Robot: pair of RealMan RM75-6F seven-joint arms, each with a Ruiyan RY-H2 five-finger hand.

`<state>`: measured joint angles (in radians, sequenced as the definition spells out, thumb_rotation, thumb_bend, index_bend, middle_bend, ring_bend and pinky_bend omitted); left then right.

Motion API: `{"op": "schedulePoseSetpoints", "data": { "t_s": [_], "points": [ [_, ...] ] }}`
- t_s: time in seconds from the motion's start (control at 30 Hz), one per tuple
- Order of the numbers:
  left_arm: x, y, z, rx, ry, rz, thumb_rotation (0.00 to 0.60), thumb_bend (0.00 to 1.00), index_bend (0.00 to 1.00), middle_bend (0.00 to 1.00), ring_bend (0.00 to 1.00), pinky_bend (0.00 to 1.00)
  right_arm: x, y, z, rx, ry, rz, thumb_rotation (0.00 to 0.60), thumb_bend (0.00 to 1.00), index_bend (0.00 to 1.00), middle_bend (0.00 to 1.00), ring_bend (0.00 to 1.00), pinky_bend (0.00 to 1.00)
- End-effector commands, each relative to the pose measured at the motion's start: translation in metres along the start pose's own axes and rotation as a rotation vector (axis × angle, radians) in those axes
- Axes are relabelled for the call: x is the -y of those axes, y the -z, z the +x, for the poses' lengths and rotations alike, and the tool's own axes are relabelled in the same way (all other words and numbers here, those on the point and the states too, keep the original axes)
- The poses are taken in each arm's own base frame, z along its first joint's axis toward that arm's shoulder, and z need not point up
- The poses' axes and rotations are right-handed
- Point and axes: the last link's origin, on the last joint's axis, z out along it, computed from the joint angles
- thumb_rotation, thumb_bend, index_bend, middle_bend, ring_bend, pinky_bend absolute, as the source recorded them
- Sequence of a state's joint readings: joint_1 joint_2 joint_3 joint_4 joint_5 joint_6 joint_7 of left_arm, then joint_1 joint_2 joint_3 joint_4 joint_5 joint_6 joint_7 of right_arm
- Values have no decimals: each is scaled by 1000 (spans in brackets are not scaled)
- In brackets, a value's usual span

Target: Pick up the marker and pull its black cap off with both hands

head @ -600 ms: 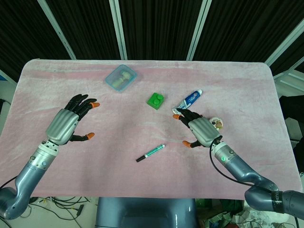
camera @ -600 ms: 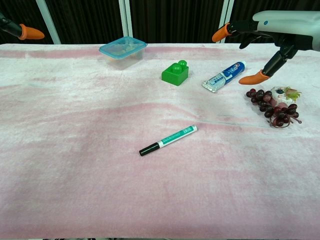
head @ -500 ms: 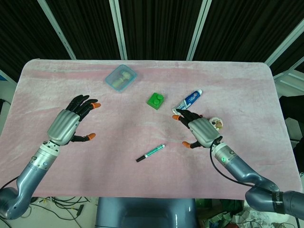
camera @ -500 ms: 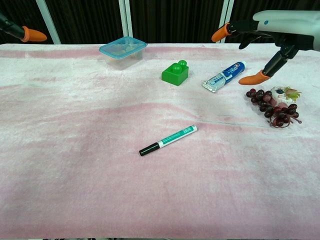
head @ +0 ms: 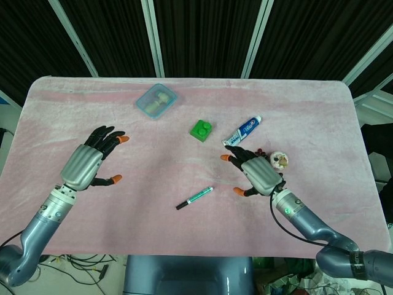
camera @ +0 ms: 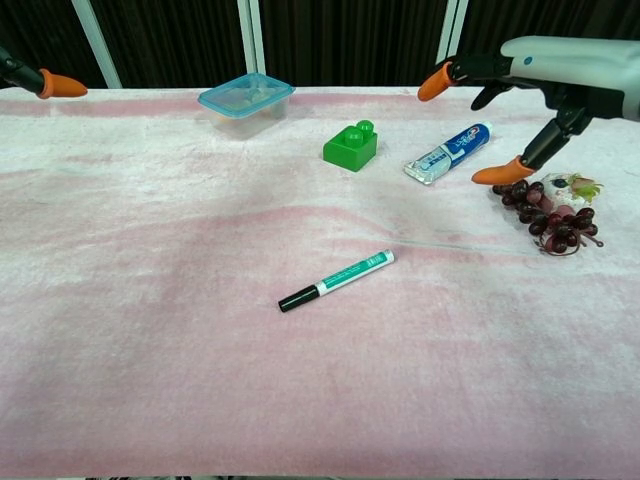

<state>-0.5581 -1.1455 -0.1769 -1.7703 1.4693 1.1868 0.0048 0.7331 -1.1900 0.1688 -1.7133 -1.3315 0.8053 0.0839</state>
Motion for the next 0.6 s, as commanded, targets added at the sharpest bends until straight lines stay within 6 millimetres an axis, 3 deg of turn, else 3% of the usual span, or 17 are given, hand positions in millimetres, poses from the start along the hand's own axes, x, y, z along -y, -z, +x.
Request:
{"op": "schedulePoseSetpoints", "data": {
  "t_s": [0.03,0.33,0.6],
  "points": [
    [5,7,6,-41,-23,2,600,166,147,120,0,25,-2,-6,-10,32,13,-7,600,161,200,0,0,152],
    [13,24,25,-120,36,27,600,166,147,120,0,25,3,-24,-42,88,86,12,600,170,244,0,0,152],
    [18,34,27,-103,37,32,600,166,145,120,0,25,17,-53,-77,158,78,30,600,180,305,0,0,152]
  ]
}}
